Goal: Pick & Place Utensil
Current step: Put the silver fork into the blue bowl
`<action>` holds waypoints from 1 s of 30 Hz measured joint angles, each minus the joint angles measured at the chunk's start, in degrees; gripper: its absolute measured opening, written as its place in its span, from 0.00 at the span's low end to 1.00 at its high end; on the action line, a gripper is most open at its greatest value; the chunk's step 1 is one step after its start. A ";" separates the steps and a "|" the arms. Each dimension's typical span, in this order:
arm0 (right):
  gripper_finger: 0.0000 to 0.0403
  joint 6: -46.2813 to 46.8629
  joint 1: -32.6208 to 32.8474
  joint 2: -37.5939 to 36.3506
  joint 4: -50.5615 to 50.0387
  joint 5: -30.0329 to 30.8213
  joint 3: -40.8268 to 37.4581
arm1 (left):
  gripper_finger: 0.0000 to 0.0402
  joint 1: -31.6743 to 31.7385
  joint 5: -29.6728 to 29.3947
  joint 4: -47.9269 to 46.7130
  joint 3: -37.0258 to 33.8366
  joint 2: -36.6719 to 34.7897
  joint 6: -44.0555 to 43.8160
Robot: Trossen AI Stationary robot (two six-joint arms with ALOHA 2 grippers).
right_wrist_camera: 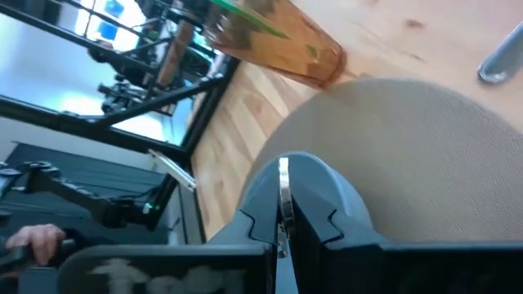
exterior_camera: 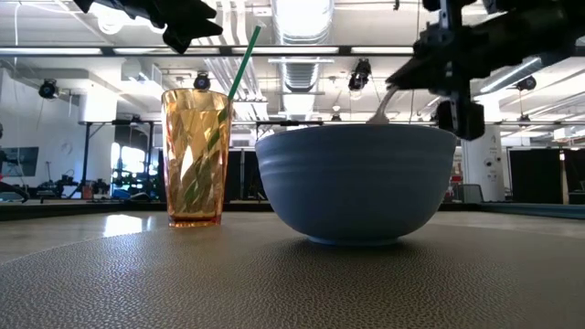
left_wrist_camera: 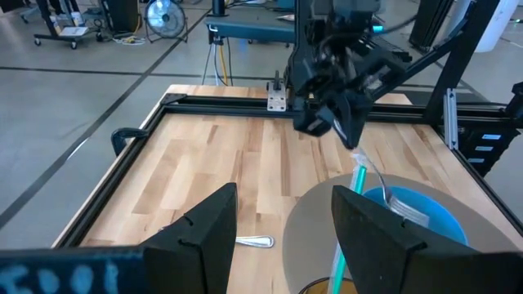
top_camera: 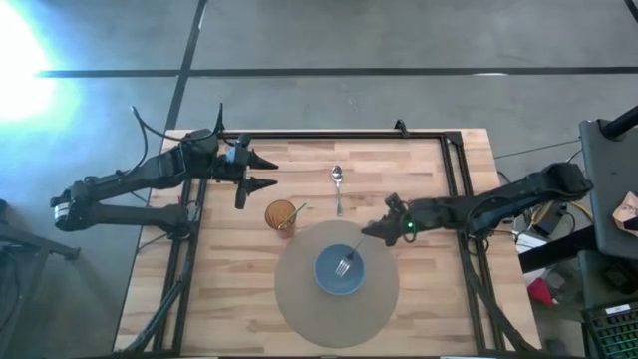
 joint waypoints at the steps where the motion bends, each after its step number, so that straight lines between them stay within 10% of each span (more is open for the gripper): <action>1: 0.02 0.07 0.00 1.23 0.18 0.00 0.41 | 0.48 0.00 0.00 0.00 0.00 0.00 0.01; 30: 0.02 -8.19 0.35 13.30 -7.62 -3.13 7.73 | 0.48 0.00 -0.17 0.00 -0.66 -0.31 0.01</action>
